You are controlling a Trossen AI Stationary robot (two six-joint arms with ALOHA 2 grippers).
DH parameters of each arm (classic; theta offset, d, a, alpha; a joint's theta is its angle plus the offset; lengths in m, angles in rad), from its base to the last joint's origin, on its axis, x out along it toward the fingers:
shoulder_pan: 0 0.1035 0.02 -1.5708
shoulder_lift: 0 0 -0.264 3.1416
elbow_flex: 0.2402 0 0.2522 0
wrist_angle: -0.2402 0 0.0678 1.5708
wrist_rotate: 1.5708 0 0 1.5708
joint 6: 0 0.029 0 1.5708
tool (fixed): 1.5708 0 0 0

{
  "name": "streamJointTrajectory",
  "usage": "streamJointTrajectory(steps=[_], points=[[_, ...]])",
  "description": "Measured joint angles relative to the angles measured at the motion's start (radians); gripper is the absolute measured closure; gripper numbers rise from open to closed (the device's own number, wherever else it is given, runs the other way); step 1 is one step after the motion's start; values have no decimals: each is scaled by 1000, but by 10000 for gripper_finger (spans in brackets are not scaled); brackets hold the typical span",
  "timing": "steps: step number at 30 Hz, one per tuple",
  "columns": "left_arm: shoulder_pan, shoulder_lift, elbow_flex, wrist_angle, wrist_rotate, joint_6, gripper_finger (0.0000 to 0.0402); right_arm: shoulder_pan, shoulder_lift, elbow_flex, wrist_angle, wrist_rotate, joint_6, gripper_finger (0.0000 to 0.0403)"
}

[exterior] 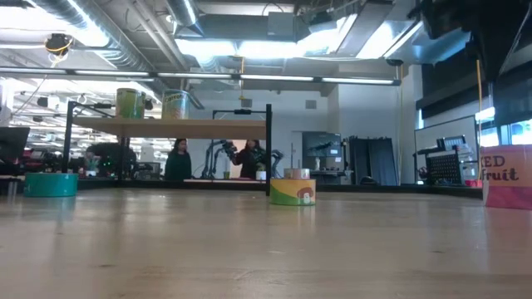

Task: Pick and place cans onto a shelf
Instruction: Put the canned mixed fruits on the shelf

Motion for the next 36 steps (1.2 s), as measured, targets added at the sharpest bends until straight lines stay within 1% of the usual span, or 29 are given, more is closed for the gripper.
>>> streamJointTrajectory(steps=[5, 8, 18, 25, 32, 36], points=[[30, 0, 0, 0, 0, -4, 349, -20, 0, -87, 16, 15, 185, 283], [47, 0, 0, 0, 0, -6, 349, -27, 0, -146, 22, 16, 231, 283], [78, 0, 0, -1, 1, 0, 349, -27, 1, -302, 150, 20, 226, 283], [79, 0, 0, -1, 1, 1, 349, -27, -3, -381, 209, 54, 200, 283], [79, 0, 0, -2, 1, 1, 349, -27, -3, -395, 213, 80, 196, 284], [79, 0, 0, -2, 1, 1, 349, -26, -2, -396, 213, 87, 177, 307]])
